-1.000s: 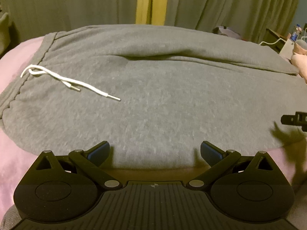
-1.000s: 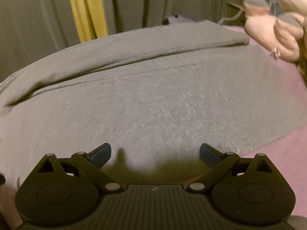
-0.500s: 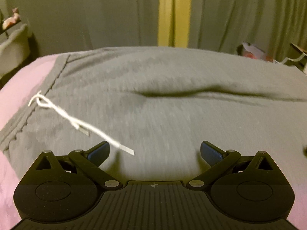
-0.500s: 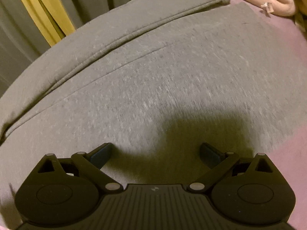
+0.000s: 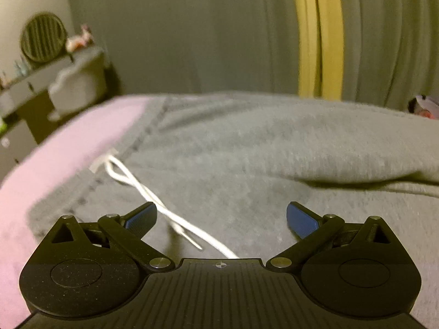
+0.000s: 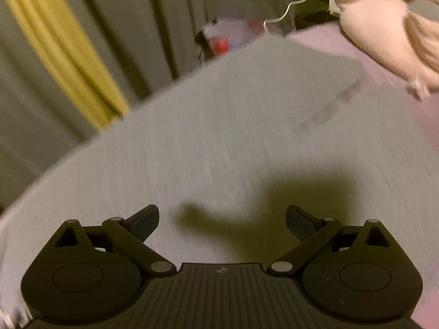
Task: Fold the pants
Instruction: 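Move the right tool to the sweatpants leg hem and close on it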
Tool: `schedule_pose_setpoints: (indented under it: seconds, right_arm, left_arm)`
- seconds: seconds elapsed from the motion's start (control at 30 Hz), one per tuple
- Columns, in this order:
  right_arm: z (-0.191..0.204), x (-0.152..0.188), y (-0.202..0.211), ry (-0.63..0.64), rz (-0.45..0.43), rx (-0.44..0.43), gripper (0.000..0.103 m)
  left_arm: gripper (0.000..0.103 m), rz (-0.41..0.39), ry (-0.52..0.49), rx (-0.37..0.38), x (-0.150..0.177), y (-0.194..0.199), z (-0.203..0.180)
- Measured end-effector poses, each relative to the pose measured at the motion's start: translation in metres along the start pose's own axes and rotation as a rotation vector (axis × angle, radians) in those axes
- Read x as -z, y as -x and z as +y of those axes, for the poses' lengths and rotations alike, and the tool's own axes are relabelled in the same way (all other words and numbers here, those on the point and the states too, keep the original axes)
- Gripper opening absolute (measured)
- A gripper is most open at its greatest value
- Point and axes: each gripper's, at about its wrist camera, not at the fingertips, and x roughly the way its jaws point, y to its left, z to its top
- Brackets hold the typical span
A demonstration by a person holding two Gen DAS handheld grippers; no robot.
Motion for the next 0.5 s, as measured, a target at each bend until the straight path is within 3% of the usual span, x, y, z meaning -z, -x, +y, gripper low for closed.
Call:
schedule_pose_setpoints:
  seconds: [0.07, 0.13, 0.27, 0.3, 0.43, 0.5]
  right_arm:
    - [0.018, -0.030, -0.027, -0.015, -0.021, 0.024, 0.097]
    - [0.037, -0.054, -0.056, -0.018, -0.027, 0.055, 0.090]
    - [0.073, -0.089, -0.111, -0.015, -0.034, 0.094, 0.053]
    - [0.080, -0.097, -0.121, -0.027, -0.042, 0.109, 0.051]
    - [0.093, -0.131, -0.159, -0.087, -0.065, 0.153, 0.057]
    - [0.097, -0.146, -0.174, -0.107, -0.076, 0.192, 0.086]
  left_arm:
    - [0.103, 0.055, -0.003, 0.008, 0.001, -0.012, -0.002]
    - [0.103, 0.046, 0.033, 0.023, 0.006, -0.017, 0.000]
    - [0.103, 0.021, 0.149, 0.075, 0.016, -0.027, 0.012]
    - [0.103, 0.008, 0.146, 0.070, 0.018, -0.028, 0.011]
    - [0.103, -0.042, 0.129, 0.040, 0.023, -0.029, 0.003]
    - [0.103, -0.057, 0.128, 0.032, 0.022, -0.030, 0.000]
